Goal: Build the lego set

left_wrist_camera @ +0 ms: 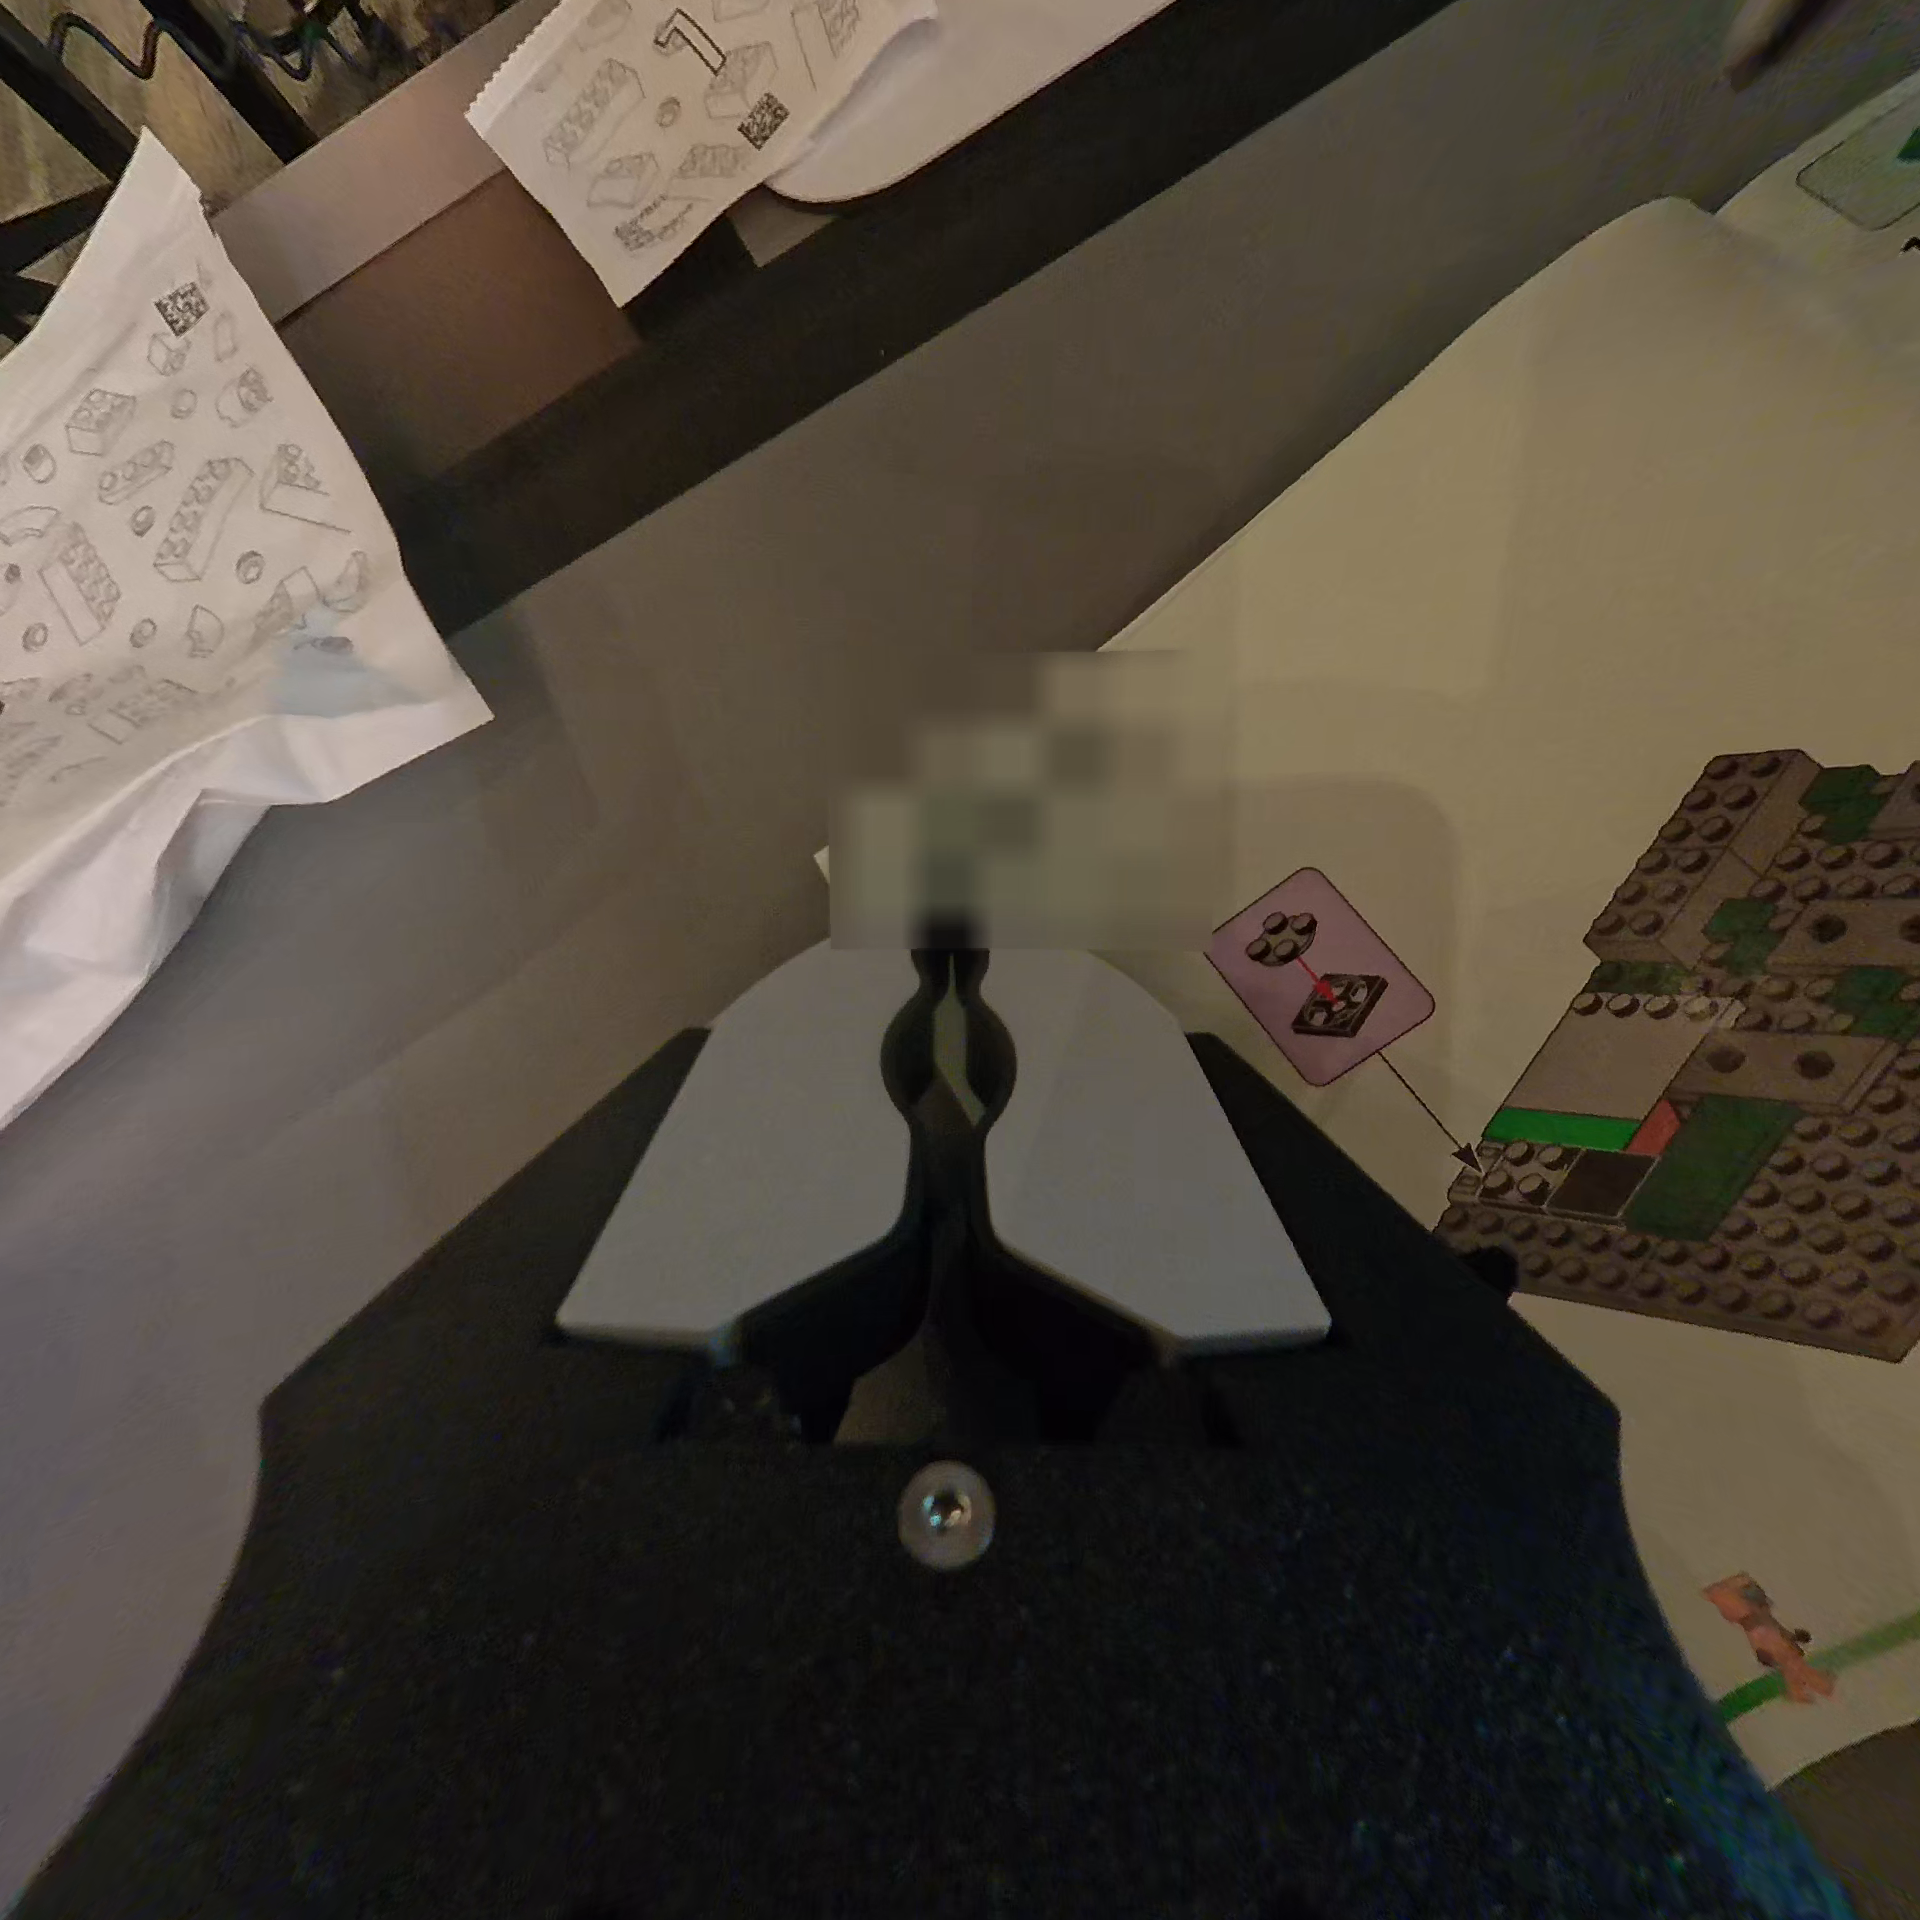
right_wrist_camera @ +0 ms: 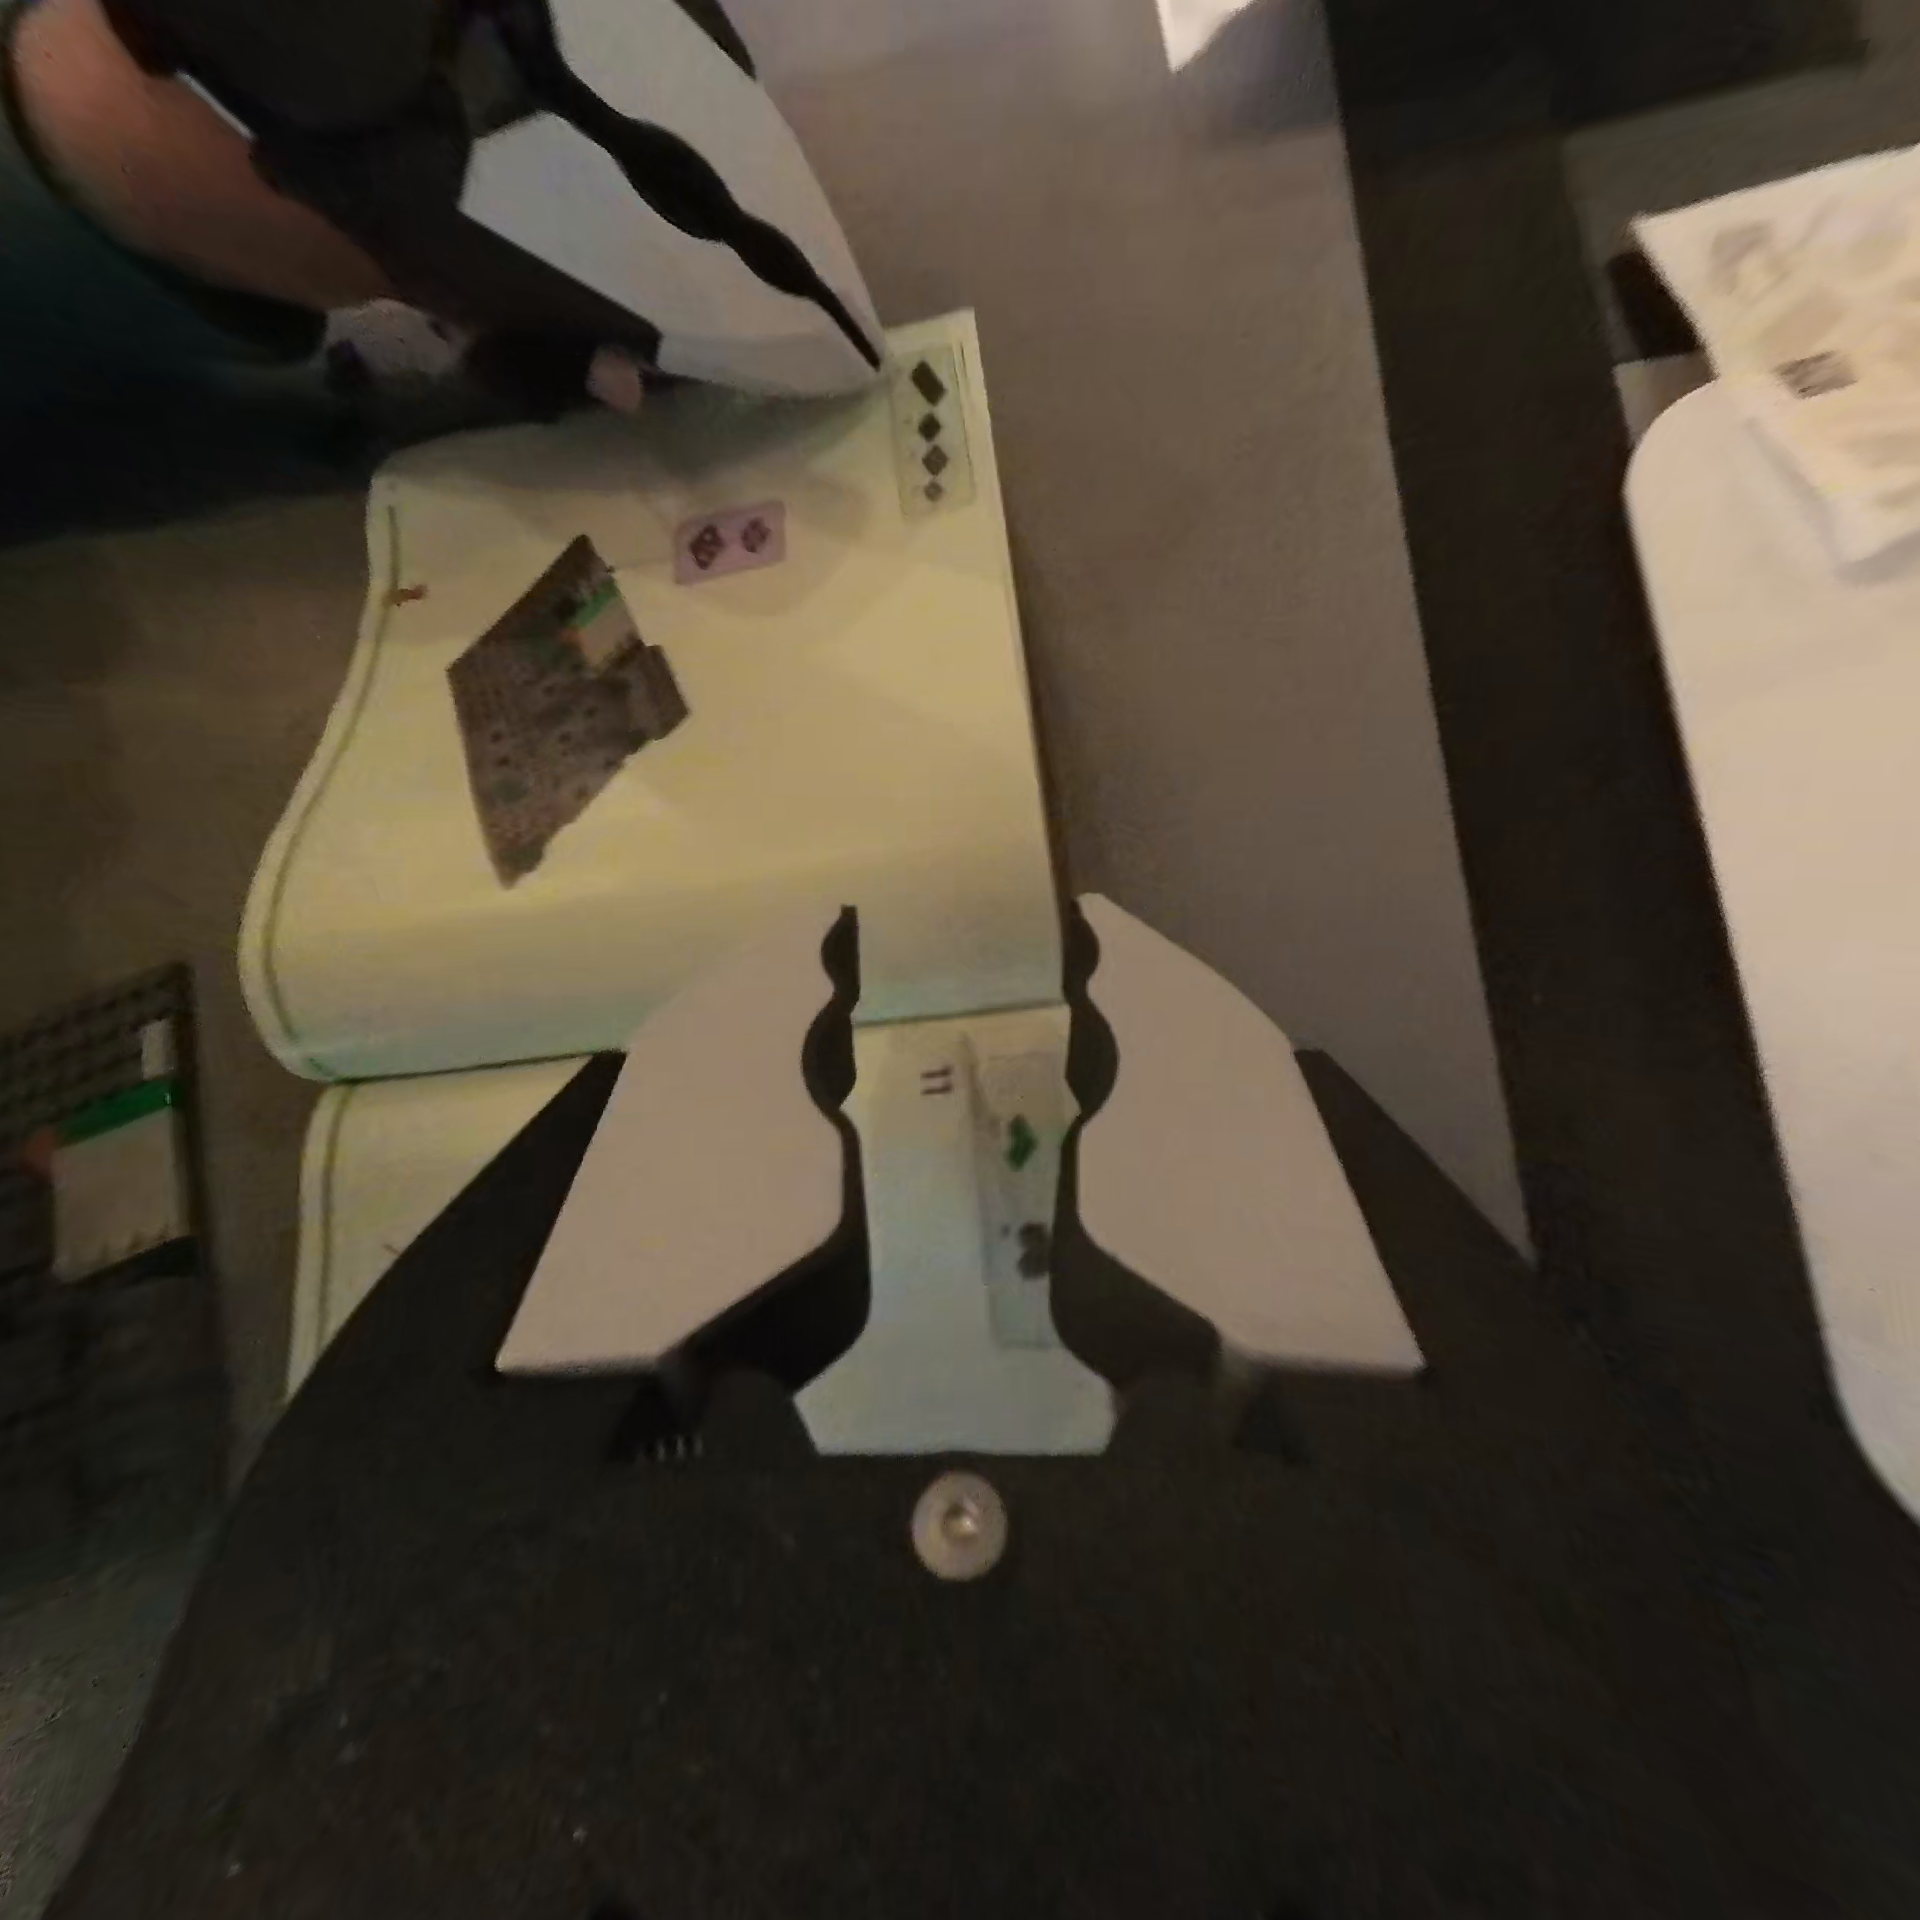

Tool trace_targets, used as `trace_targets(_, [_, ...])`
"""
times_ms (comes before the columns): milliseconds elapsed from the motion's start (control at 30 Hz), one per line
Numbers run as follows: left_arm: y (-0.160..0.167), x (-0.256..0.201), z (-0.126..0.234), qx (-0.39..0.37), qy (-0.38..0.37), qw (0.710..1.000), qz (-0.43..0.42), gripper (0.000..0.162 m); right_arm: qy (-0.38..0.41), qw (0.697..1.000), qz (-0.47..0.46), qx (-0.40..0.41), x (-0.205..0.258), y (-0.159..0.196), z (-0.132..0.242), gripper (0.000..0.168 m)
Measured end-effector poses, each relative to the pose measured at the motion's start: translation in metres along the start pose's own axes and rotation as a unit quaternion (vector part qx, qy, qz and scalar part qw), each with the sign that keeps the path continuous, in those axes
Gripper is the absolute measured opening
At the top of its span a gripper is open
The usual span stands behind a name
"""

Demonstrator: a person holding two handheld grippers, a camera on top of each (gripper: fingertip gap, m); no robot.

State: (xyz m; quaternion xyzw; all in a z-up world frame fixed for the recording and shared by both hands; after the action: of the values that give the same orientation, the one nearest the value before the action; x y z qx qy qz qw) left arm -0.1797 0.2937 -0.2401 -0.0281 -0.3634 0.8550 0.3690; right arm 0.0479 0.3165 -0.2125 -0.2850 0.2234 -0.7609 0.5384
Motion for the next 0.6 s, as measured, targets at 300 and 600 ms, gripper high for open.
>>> trace_targets(300, [0.0, -0.001, 0.001, 0.0, 0.001, 1.0, 0.0, 0.0, -0.15, 0.986, -0.027, 0.069, -0.016, -0.007, -0.029, 0.028])
trace_targets(600, [-0.005, -0.003, 0.018, -0.016, 0.026, 1.0, 0.003, 0.0, -0.085, 0.994, 0.005, 0.071, -0.008, -0.009, -0.012, 0.001])
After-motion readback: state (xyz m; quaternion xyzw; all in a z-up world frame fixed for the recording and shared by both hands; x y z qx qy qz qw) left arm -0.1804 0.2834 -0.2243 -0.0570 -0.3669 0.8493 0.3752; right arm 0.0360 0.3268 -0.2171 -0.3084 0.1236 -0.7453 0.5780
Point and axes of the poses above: each gripper's, where its closed fingertips meet, z back along the fingers, y out of its underside, x = y × z across the jaws, the point moved 7 cm from there along z, back along the fingers, and after that the axes turned 5 degrees about x, right-handed, at the moved point
